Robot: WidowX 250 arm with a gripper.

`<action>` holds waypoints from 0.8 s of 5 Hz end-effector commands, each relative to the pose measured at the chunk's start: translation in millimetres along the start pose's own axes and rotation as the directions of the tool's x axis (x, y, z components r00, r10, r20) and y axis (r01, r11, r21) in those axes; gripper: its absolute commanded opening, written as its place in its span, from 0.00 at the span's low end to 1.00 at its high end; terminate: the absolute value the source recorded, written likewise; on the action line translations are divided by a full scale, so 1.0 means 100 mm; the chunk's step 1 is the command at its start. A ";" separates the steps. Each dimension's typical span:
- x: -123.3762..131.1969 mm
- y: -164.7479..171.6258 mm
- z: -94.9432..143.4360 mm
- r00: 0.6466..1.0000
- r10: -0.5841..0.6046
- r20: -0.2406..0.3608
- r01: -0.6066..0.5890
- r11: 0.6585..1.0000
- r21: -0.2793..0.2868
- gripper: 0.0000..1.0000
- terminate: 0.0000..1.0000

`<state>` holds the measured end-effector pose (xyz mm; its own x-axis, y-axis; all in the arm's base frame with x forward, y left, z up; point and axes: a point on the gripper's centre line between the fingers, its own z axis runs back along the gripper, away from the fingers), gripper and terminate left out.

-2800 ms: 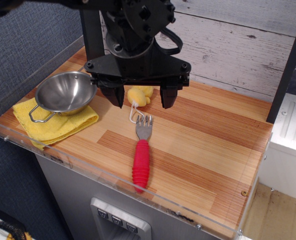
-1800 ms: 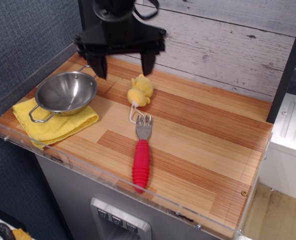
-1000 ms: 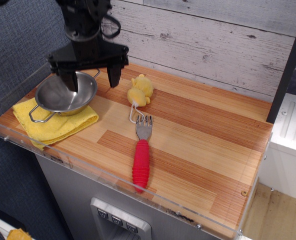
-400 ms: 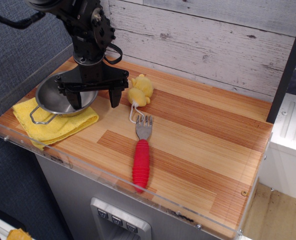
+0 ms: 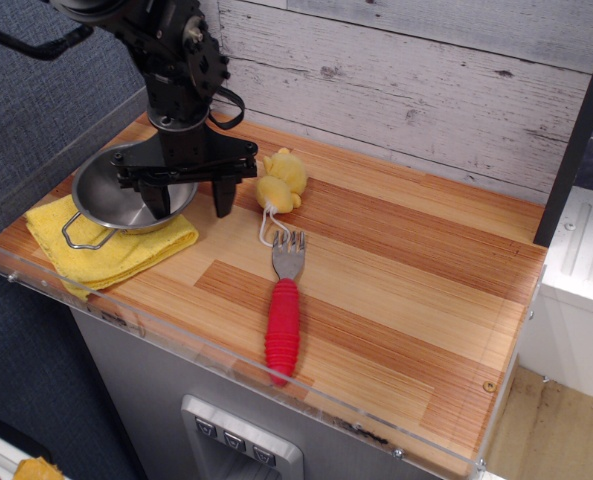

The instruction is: Move the silver pot to the front right of the red fork.

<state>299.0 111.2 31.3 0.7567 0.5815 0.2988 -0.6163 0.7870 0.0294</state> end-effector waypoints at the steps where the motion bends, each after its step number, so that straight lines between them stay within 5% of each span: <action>1: 0.03 -0.06 0.14 0.999 -0.034 0.027 0.034 0.999 -0.024 0.00 0.00; 4: 0.00 -0.11 0.19 0.998 -0.054 0.025 0.055 0.998 -0.031 0.00 0.00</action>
<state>297.8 100.3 35.5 0.7904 0.5462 0.2775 -0.5762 0.8166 0.0339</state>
